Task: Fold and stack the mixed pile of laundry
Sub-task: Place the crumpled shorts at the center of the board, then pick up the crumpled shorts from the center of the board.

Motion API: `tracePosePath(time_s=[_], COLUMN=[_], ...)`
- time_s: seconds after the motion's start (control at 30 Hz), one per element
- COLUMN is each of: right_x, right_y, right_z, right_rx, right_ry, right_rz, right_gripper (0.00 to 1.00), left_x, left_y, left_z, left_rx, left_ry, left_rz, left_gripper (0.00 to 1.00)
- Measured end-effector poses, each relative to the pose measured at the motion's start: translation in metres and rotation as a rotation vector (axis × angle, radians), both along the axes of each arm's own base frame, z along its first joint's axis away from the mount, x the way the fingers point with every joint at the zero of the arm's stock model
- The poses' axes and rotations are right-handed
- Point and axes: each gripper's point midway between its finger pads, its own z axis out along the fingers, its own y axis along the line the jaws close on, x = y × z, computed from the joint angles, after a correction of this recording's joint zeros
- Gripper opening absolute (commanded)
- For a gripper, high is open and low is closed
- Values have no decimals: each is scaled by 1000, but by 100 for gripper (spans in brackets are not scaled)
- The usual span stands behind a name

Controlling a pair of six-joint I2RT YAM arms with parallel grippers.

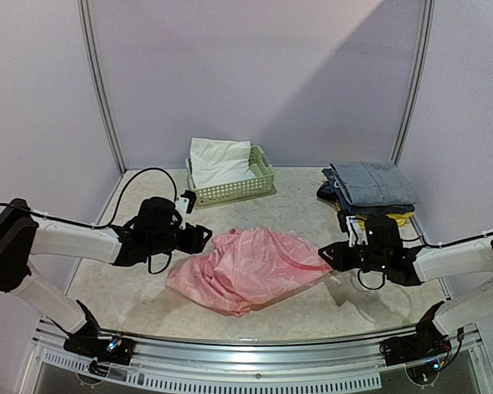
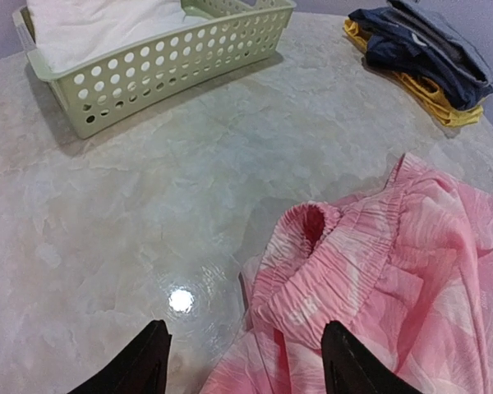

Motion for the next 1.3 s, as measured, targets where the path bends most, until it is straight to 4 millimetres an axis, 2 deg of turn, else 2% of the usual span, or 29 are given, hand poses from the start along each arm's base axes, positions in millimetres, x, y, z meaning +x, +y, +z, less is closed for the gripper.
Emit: tracePosePath(time_s=[0.17, 0.3, 0.47, 0.7, 0.73, 0.87, 0.93, 1.1, 1.3], right_x=[0, -1, -2, -1, -2, -2, -2, 0, 4], right_y=[-3, -6, -8, -8, -8, -8, -9, -8, -4], right_z=[16, 25, 26, 27, 27, 26, 26, 25, 24], right_rx=[13, 13, -3, -14, -15, -18, -21, -26, -32], right_ry=[-38, -58, -61, -64, -62, -60, -60, -58, -50], right_rz=[-10, -14, -17, -12, -12, -11, -10, -8, -8], right_gripper=[44, 47, 48, 49, 50, 50, 50, 50, 50], left_x=[0, 5, 6, 3, 2, 2, 2, 4, 7], left_y=[-8, -20, -36, -48, -49, -53, -55, -61, -57], left_z=[-12, -15, -21, -46, -50, -62, -65, -62, -55], left_rx=[-1, -18, -52, -60, -58, -58, -66, -85, -68], left_ry=[38, 65, 109, 193, 203, 233, 245, 236, 206], left_rz=[-29, -52, -101, -138, -139, -147, -153, -170, -154], left_gripper=[63, 57, 53, 51, 46, 13, 0, 0, 0])
